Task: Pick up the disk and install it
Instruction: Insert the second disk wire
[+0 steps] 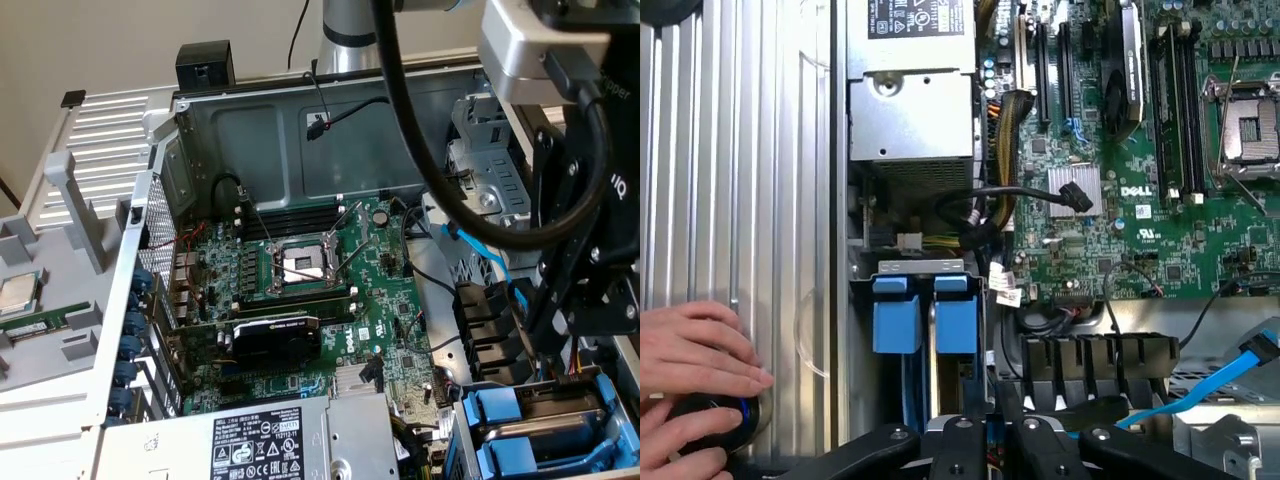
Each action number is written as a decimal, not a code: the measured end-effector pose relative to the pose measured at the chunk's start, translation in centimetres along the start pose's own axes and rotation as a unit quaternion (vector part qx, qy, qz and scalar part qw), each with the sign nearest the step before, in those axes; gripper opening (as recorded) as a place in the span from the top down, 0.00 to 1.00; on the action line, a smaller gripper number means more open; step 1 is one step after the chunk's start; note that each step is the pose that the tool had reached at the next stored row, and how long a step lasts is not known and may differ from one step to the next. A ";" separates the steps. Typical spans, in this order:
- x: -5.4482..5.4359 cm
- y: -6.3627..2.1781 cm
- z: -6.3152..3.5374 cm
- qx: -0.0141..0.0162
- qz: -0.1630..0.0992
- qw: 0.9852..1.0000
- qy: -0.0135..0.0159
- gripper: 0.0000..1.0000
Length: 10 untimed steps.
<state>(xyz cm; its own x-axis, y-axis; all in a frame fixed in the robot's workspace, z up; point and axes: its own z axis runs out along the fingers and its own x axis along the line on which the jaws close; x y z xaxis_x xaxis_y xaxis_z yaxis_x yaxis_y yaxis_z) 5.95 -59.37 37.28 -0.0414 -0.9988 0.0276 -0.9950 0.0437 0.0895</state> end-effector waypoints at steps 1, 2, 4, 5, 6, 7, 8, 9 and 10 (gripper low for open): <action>0.0 -0.03 0.01 0.000 0.000 1.000 0.000 0.84; 0.0 -0.08 0.01 0.000 0.000 1.000 0.000 0.84; 0.0 -0.11 0.01 0.001 0.000 1.000 -0.001 0.84; 0.0 -0.13 0.03 0.002 0.000 1.000 -0.004 0.84; 0.0 -0.14 0.03 0.003 -0.001 1.000 -0.007 0.84; 0.1 -0.14 0.04 0.003 -0.001 1.000 -0.011 0.84; 0.3 -0.15 0.06 0.003 -0.001 1.000 -0.013 0.84; 0.4 -0.15 0.10 0.003 -0.001 1.000 -0.015 0.84; 0.5 -0.16 0.12 0.003 -0.001 1.000 -0.016 0.84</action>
<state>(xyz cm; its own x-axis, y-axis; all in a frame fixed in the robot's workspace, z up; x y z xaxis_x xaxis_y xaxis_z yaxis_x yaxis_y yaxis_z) 6.08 -59.87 37.15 -0.0412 -0.9991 -0.0042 -0.9957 0.0407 0.0833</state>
